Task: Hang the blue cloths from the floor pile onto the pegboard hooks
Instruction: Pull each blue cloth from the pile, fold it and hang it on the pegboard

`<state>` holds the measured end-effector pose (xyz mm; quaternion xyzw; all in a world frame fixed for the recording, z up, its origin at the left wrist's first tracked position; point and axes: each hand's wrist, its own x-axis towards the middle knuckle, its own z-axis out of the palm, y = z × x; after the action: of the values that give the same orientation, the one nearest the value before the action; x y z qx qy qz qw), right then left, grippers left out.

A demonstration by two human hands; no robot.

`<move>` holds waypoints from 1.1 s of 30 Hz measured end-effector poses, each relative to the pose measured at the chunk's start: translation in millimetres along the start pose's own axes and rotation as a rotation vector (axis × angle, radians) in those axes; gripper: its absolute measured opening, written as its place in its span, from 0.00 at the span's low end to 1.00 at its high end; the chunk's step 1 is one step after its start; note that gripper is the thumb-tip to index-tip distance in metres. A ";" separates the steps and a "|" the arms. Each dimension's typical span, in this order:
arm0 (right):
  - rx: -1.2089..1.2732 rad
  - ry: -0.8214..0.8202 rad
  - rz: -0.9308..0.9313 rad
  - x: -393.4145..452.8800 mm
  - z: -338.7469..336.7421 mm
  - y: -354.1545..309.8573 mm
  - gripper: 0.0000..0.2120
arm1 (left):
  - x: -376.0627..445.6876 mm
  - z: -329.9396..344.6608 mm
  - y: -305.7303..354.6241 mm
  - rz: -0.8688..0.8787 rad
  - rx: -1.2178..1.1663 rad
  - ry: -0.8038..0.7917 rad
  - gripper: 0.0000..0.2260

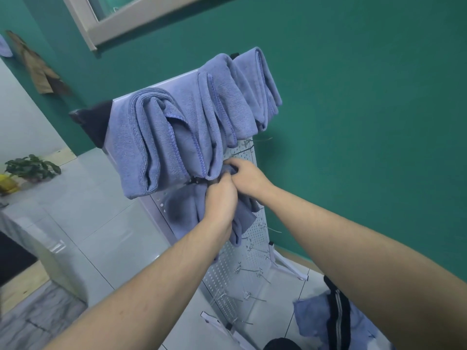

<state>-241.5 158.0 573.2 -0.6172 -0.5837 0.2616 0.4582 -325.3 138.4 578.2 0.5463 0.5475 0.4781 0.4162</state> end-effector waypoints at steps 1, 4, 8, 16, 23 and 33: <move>0.008 0.016 0.001 -0.1 -0.5 3.8 0.12 | 0.3 -0.9 -2.0 0.041 -0.001 0.023 0.09; 0.022 0.024 0.027 -4.4 -0.4 16.5 0.07 | -4.7 -6.0 -8.8 0.060 0.029 0.019 0.05; 0.047 0.014 -0.002 -16.6 -1.0 23.8 0.11 | -8.2 -4.5 -12.4 0.066 0.047 -0.005 0.10; 0.019 -0.060 0.047 -35.0 -9.3 37.7 0.11 | -14.4 8.2 -9.3 0.112 0.043 0.116 0.09; -0.137 -0.046 0.146 -59.9 -21.5 62.4 0.18 | -42.0 -8.1 -38.4 0.167 0.371 -0.125 0.32; -0.170 0.069 0.393 -165.9 -114.4 154.6 0.13 | -112.1 62.6 -90.7 0.010 0.265 -0.523 0.29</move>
<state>-99.3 -15.5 454.1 -0.7640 -0.4560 0.2746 0.3645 -275.9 35.9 469.7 0.7033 0.4765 0.2474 0.4659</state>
